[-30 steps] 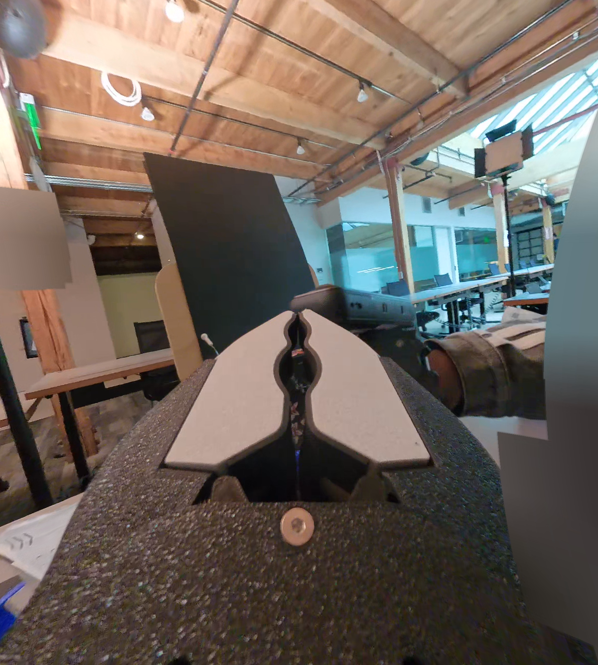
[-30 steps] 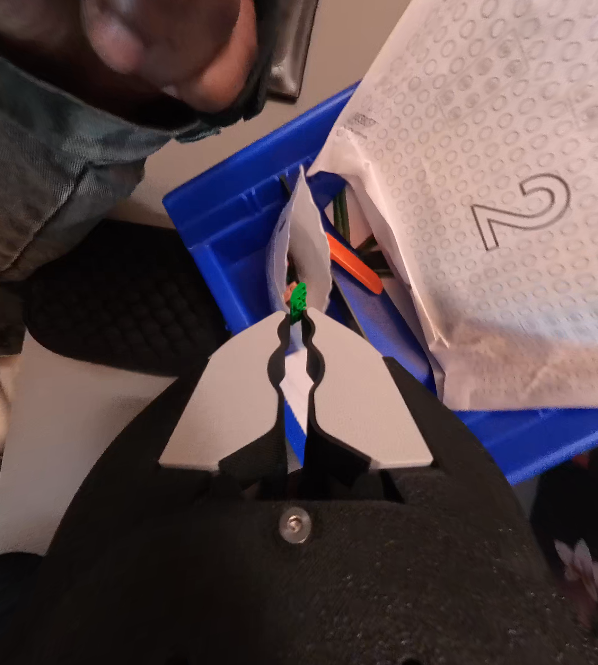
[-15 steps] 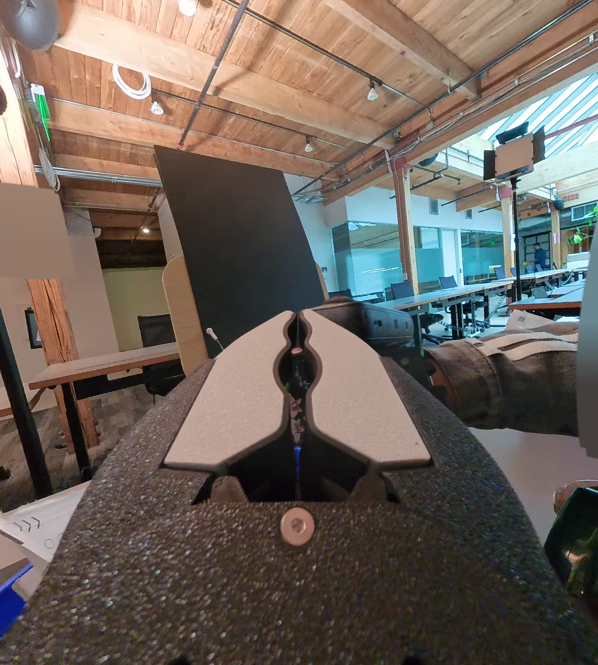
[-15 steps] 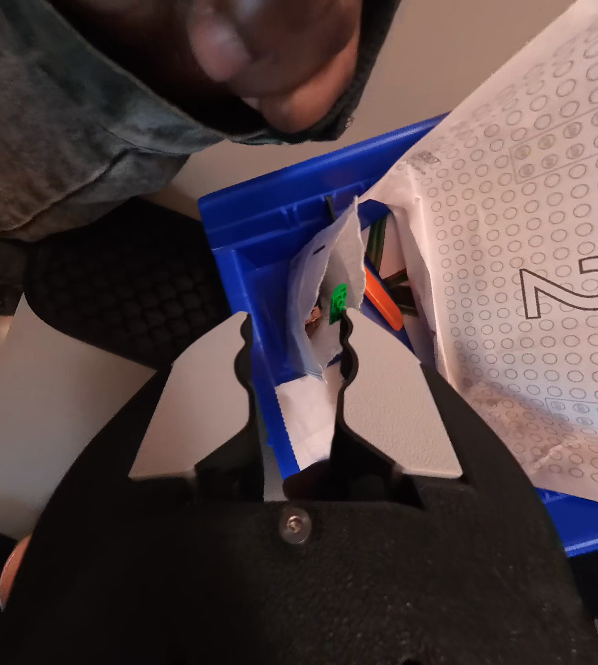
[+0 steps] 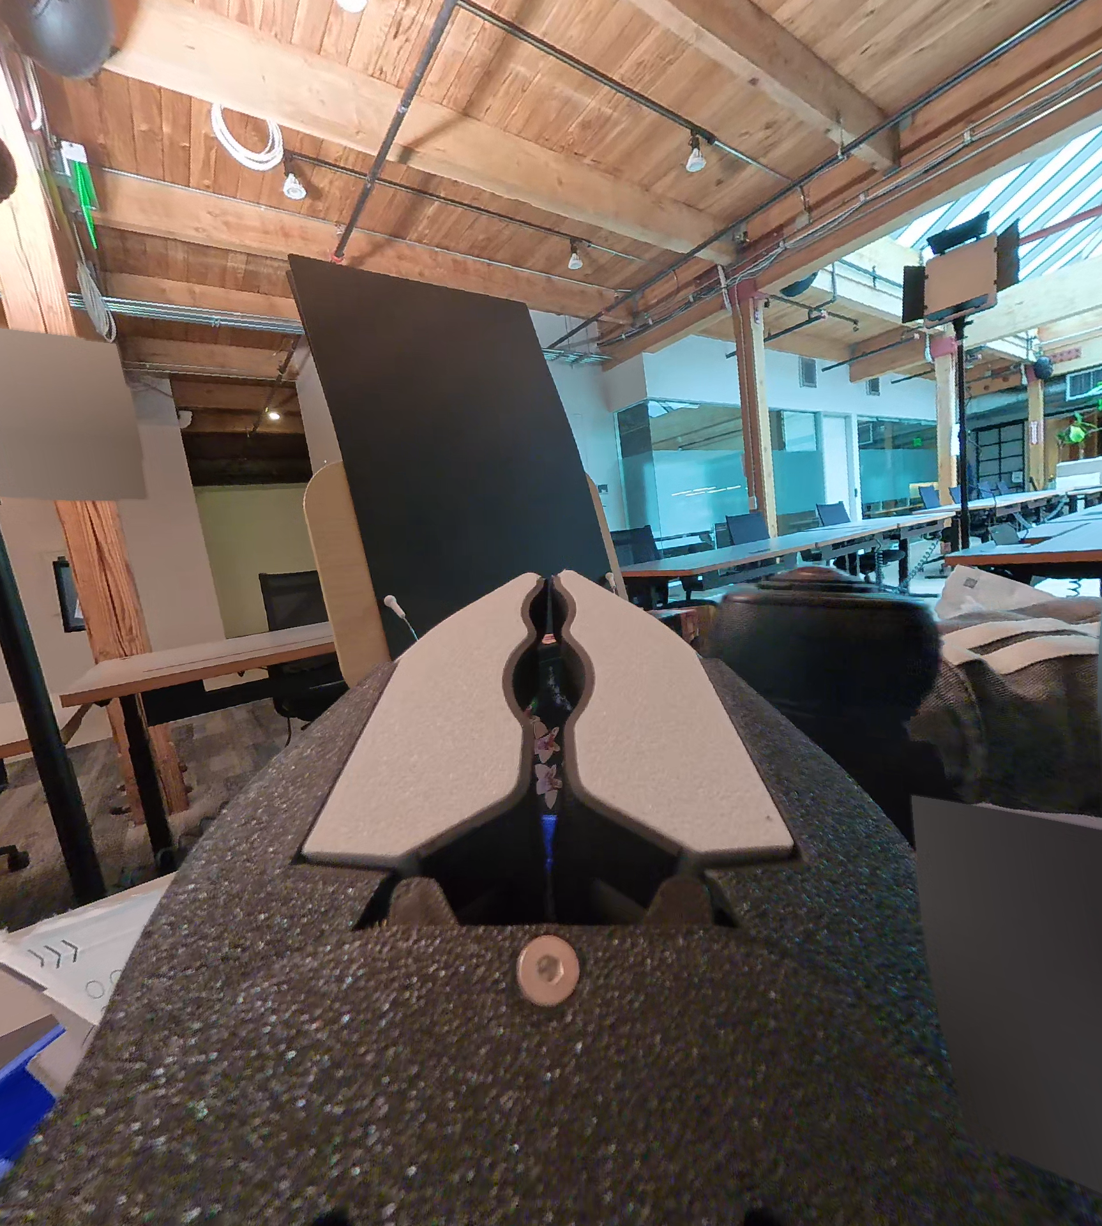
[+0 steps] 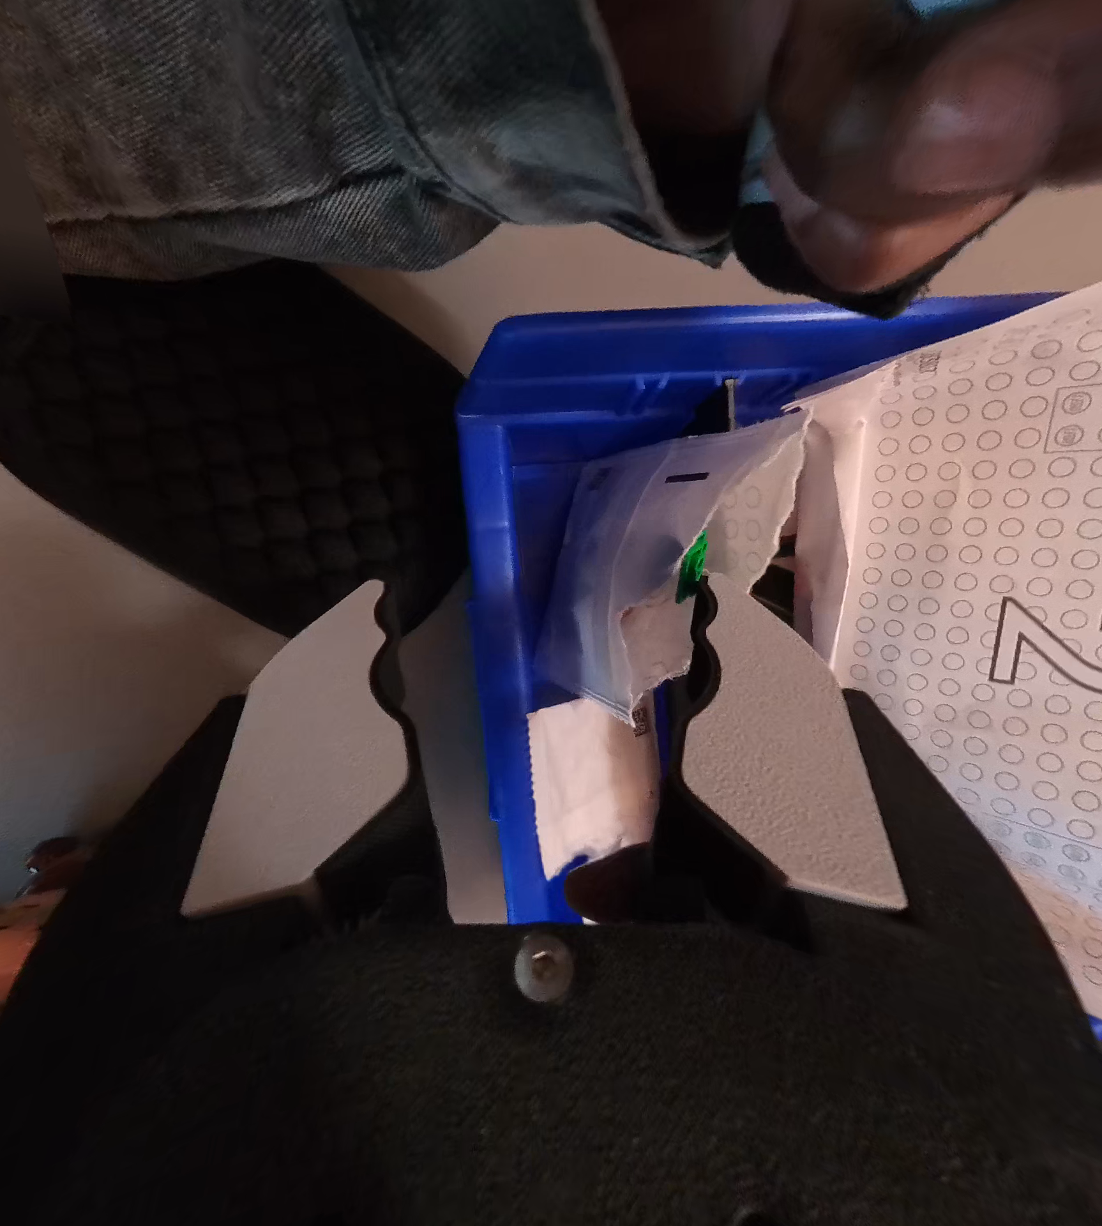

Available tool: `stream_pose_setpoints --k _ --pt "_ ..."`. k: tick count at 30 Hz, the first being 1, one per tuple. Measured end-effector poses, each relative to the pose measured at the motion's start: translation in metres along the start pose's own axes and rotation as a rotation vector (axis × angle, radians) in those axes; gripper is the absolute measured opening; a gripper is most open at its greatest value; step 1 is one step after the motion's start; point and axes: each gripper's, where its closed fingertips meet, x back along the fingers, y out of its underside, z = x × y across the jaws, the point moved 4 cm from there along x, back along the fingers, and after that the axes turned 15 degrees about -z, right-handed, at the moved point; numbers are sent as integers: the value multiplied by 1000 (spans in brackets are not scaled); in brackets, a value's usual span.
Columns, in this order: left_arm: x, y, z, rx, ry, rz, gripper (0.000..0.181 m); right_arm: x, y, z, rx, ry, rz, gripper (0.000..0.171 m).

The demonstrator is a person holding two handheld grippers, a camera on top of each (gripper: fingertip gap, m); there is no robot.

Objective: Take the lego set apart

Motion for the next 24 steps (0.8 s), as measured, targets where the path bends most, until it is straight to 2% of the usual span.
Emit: stream_pose_setpoints --k 4,7,10,12,14,16,19,24 --pt "-1 1 0 -1 -1 -5 0 8 -7 -2 17 29 77 84" --pt "-1 1 0 -1 -3 -6 0 8 -2 3 16 83 43 85" --pt "-2 3 -1 -1 -6 -30 0 4 1 0 7 60 19 88" --pt "-4 15 -4 -4 -7 -172 0 3 4 2 -10 80 5 93" --pt "-1 42 -8 -23 35 -467 0 4 4 3 -41 68 38 93" --pt "11 64 -8 -8 110 -688 0 4 5 4 -71 52 78 93" --pt "25 71 4 -6 225 -805 0 4 4 5 -94 26 139 92" --pt "26 87 18 -117 229 -1013 0 5 -1 3 -75 26 153 90"
